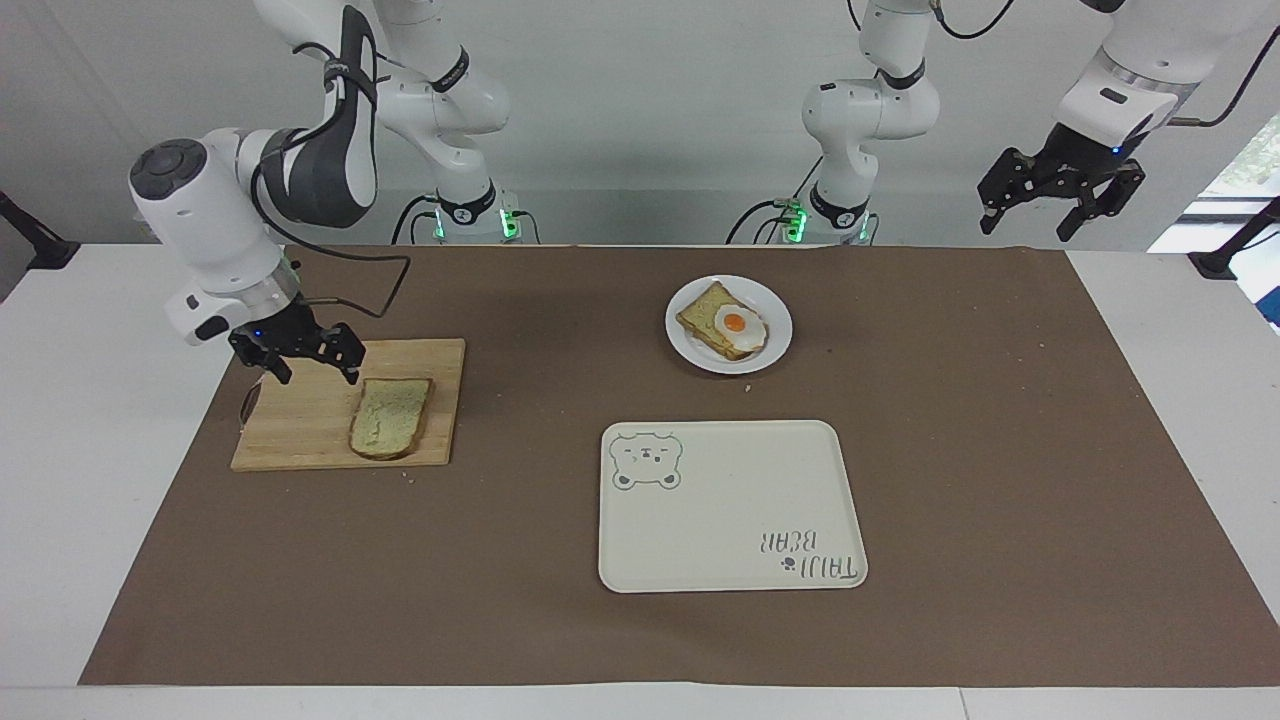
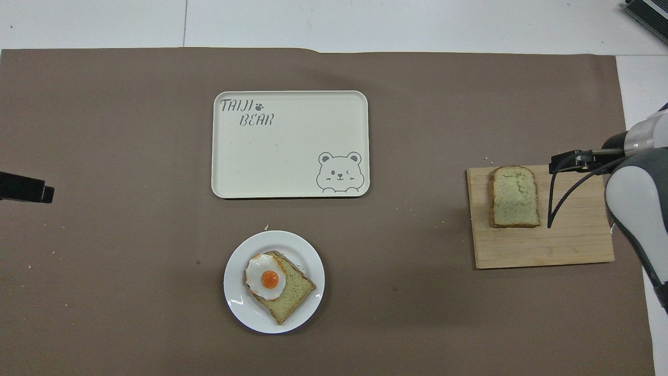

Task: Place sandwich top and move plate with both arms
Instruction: 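Reach the right gripper down to the bread slice on the board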

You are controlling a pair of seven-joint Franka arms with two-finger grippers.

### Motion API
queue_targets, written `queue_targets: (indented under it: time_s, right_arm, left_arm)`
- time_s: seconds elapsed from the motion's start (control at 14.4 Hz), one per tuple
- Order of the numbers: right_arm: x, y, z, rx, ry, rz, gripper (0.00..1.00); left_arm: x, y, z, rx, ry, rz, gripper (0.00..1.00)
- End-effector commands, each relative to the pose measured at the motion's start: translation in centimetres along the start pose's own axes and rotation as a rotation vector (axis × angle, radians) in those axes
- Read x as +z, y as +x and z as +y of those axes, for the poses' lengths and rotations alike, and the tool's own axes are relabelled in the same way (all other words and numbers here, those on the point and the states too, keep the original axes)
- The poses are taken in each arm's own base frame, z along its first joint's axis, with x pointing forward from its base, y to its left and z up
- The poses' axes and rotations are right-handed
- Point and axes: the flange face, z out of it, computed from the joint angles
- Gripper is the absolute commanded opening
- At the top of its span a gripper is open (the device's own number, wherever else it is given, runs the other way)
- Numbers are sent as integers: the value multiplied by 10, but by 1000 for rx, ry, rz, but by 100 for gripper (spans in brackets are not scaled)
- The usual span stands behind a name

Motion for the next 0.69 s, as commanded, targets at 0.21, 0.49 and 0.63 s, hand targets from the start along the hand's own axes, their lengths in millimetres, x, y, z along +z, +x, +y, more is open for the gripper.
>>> queue_targets:
  time_s: [0.21,0.49,0.63]
  right_arm:
    - [57,-6,16,2,47,-21,100]
    - [96,-7,23,29,84,-36,100]
    - [114,-5,25,17,91,-40,100]
  left_arm:
    - [1,-3,1,0,-10,16,100]
    - [1,-3,1,0,-10,18,100]
    - [1,-2,1,0,-10,18,100]
